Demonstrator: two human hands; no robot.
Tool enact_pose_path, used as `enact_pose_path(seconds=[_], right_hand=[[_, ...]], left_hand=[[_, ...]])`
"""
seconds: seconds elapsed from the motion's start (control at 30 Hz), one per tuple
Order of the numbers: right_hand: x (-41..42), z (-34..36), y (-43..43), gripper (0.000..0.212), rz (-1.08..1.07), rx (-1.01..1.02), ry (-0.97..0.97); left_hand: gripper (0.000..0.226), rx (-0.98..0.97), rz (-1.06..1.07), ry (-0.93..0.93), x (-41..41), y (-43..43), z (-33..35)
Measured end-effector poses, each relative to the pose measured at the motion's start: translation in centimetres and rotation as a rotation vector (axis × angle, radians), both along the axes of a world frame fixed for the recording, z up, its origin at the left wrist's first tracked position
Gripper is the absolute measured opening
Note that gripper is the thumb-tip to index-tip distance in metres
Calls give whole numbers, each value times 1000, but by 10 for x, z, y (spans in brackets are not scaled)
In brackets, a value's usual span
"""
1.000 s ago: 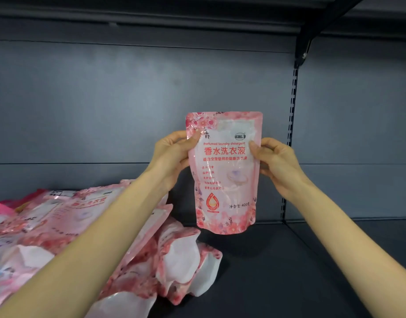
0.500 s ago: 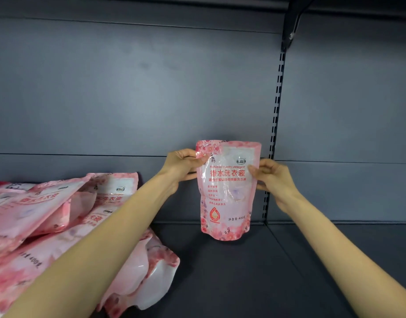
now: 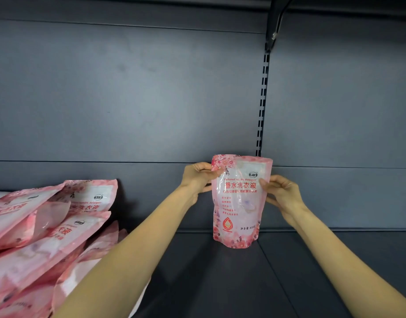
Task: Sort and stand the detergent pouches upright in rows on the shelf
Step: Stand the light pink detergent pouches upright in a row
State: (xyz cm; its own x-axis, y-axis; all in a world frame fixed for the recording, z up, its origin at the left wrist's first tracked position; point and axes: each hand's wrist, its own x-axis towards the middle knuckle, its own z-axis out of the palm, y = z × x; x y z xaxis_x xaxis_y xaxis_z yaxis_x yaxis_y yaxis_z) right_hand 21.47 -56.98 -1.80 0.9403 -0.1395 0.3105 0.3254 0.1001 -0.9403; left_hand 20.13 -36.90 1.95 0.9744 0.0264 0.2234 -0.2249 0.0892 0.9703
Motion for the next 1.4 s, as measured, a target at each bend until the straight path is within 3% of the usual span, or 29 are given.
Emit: enact_pose_path(seconds=[0.23, 0.43, 0.57, 0.63, 0.73, 0.83, 0.9, 0.97, 1.1, 1.23, 1.33, 1.4], right_hand=[[2, -3, -5, 3, 28, 23, 4], [-1, -5, -2, 3, 44, -11, 20], [-7, -12, 1, 17, 52, -187, 77], [-10, -16, 0, 28, 4, -389, 104], [-20, -19, -2, 49, -74, -790, 126], [-42, -18, 2, 78, -86, -1054, 220], [-58, -17, 7, 78, -162, -1222, 212], [-73, -16, 16, 74, -272, -1353, 145], [-102, -12, 48, 74, -302, -1513, 53], [-119, -9, 86, 71, -239, -1517, -17], [-125, -9, 115, 69, -237, -1492, -66], [-130, -9, 135, 69, -228, -1481, -87]], left_hand=[[5, -7, 13, -10, 6, -4, -6], [25, 102, -55, -10, 5, 8, -13], [28, 259, -82, -5, -4, 17, -17], [34, 358, -93, 1, -10, 23, -18], [46, 672, -21, -38, -25, 36, -21], [56, 1203, 52, -116, -47, 60, -26], [60, 1543, 114, -162, -64, 78, -27], [61, 1701, 175, -169, -79, 94, -26], [61, 1776, 264, -105, -103, 134, -20], [62, 1824, 349, -115, -124, 175, -16], [93, 1829, 380, -148, -144, 201, -13], [100, 1787, 391, -130, -155, 219, -10]])
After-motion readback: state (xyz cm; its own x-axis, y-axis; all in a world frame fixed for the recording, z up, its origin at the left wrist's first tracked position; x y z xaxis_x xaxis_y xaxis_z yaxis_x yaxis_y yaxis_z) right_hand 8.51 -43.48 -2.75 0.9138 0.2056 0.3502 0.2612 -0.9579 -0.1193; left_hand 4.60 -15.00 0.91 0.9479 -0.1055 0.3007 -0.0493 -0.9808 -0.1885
